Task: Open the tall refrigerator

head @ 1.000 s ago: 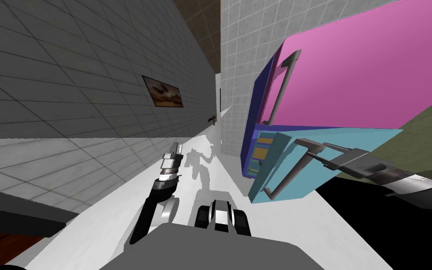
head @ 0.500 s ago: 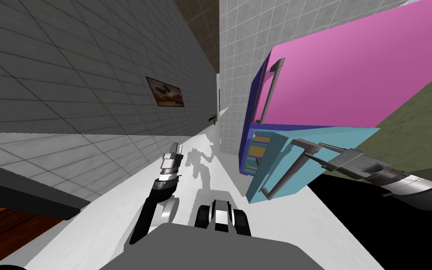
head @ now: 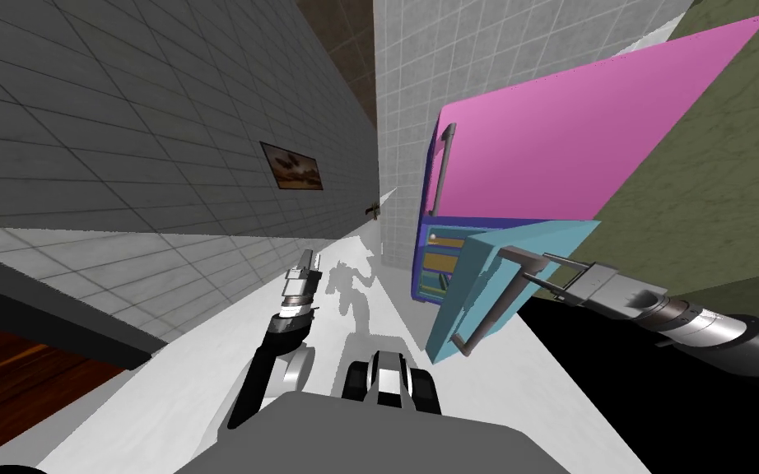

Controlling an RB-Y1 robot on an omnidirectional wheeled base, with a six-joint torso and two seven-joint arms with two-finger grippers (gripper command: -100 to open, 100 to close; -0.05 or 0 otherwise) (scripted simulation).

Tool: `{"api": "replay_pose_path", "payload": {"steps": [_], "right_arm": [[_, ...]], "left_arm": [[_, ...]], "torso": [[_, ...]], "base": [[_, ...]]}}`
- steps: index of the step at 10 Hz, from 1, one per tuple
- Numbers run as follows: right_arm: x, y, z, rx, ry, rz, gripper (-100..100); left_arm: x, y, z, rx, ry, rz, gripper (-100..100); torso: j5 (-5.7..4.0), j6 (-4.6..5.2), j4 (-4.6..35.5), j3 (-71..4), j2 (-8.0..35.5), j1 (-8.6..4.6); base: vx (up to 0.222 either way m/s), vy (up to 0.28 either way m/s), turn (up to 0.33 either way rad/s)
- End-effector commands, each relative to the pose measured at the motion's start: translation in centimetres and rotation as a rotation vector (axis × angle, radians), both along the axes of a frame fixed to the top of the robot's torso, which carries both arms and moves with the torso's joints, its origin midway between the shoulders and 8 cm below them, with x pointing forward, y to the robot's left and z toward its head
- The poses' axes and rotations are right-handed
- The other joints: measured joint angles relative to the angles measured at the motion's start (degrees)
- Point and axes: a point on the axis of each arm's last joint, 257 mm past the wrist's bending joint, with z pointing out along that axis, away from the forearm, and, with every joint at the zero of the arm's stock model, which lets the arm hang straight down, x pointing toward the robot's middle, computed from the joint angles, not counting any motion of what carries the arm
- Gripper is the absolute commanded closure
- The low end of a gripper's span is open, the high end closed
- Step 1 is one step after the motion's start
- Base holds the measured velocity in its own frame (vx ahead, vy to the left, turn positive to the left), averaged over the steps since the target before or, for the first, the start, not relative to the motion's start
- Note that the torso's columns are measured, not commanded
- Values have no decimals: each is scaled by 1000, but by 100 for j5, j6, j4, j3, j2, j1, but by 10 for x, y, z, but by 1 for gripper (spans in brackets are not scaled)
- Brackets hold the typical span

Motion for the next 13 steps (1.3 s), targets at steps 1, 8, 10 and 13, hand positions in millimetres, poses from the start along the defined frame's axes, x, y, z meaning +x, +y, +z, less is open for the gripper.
{"api": "replay_pose_path", "payload": {"steps": [1, 8, 10, 13], "right_arm": [[-10, 31, -3, 1, 5, 95, 100], [-28, 76, -1, 0, 2, 235, 100], [-42, 98, -2, -1, 5, 313, 100], [-42, 98, -2, -1, 5, 313, 100]], "left_arm": [[0, 0, 0, 0, 0, 0, 0], [0, 0, 0, 0, 0, 0, 0], [0, 0, 0, 0, 0, 0, 0], [0, 0, 0, 0, 0, 0, 0]], "torso": [[-3, 1, 2, 8, 14, -15], [-1, -4, 2, 4, 7, -18], [-13, -1, -4, 22, 26, -2], [-1, 13, 0, 48, 48, 59]], "base": [[-199, -251, 23], [-101, -207, 12], [-162, -157, 76], [-79, -71, -9]]}}
